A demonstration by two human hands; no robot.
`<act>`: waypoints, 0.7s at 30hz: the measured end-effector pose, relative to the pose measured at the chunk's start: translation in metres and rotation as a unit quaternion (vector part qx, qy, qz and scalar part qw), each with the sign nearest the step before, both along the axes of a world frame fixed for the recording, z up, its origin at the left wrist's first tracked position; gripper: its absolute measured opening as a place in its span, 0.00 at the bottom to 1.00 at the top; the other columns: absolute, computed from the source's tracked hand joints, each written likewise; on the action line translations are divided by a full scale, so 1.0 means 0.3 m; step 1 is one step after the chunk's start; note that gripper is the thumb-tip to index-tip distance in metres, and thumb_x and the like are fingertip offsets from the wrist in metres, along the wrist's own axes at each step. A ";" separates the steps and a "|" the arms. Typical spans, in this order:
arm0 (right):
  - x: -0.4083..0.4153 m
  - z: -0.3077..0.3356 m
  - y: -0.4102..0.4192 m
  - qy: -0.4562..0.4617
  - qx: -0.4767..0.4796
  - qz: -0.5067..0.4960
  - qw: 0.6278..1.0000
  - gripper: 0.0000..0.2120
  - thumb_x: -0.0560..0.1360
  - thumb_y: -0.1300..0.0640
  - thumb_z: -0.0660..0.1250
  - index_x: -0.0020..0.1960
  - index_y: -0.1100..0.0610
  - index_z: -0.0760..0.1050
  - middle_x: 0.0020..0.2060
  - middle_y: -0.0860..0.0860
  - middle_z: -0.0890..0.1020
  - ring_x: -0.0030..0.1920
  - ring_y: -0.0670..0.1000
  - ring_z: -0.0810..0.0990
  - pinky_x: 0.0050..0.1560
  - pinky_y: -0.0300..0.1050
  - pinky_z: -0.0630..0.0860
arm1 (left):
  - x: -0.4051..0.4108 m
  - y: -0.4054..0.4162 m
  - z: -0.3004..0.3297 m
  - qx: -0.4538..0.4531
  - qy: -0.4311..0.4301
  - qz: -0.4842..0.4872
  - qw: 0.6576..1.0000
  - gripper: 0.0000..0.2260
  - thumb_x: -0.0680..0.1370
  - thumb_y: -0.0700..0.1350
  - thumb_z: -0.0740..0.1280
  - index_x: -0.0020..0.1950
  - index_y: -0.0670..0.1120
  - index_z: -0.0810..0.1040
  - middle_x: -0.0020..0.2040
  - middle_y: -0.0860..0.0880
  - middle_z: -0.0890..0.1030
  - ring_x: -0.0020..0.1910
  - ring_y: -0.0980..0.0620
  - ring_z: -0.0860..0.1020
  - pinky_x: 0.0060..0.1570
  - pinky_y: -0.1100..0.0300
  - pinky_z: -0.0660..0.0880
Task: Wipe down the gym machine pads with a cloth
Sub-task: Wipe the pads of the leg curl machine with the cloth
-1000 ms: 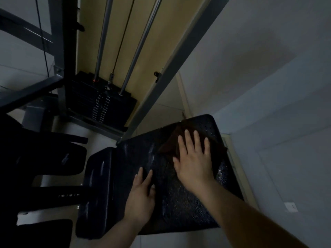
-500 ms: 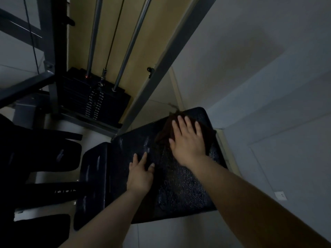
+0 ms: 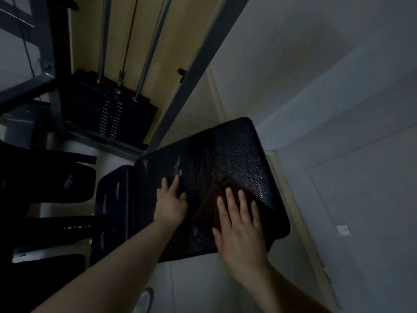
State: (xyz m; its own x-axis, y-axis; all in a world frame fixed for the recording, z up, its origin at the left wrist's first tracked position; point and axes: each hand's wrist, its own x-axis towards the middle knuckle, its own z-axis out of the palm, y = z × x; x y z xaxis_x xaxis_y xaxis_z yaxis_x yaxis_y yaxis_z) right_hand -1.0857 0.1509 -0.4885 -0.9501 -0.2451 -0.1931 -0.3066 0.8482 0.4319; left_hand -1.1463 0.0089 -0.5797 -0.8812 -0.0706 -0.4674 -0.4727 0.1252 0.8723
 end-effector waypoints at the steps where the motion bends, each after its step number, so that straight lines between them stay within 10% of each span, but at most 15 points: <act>1: -0.024 0.000 -0.003 0.006 0.004 0.006 1.000 0.30 0.75 0.46 0.50 0.73 0.60 0.64 0.74 0.59 0.63 0.73 0.61 0.60 0.71 0.60 0.54 | 0.001 0.000 0.000 0.003 0.000 -0.001 1.000 0.25 0.82 0.44 0.57 0.78 0.55 0.54 0.79 0.49 0.45 0.77 0.45 0.45 0.74 0.50 0.50; 11: -0.576 -0.038 -0.244 0.027 0.057 0.032 0.997 0.28 0.82 0.48 0.46 0.78 0.56 0.43 0.77 0.53 0.43 0.76 0.56 0.39 0.73 0.55 0.35 | 0.009 -0.032 -0.044 0.035 0.017 -0.011 0.999 0.25 0.81 0.40 0.59 0.77 0.54 0.58 0.79 0.51 0.47 0.77 0.47 0.50 0.74 0.51 0.55; 17: -0.363 -0.068 -0.198 -0.024 0.065 0.079 0.994 0.28 0.82 0.49 0.44 0.77 0.58 0.40 0.76 0.56 0.38 0.76 0.58 0.38 0.74 0.55 0.37 | 0.029 -0.055 -0.059 0.029 0.030 -0.022 0.999 0.23 0.81 0.39 0.59 0.76 0.49 0.61 0.79 0.50 0.50 0.76 0.49 0.54 0.73 0.57 0.56; 21: -0.059 -0.104 -0.089 -0.070 -0.009 0.077 0.995 0.28 0.75 0.50 0.50 0.71 0.62 0.66 0.73 0.59 0.60 0.73 0.59 0.61 0.72 0.55 0.53 | 0.068 -0.074 -0.077 0.033 0.032 -0.007 0.999 0.23 0.80 0.36 0.59 0.74 0.48 0.65 0.78 0.52 0.53 0.75 0.51 0.59 0.66 0.67 0.59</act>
State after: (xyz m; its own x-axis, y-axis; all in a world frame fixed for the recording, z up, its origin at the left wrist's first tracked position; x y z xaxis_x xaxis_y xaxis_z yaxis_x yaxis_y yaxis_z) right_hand -1.1034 0.1242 -0.5197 -0.8652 -0.3903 -0.3148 -0.4895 0.7935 0.3614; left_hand -1.1258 -0.0132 -0.6028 -0.9106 -0.0281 -0.4124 -0.4133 0.0730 0.9076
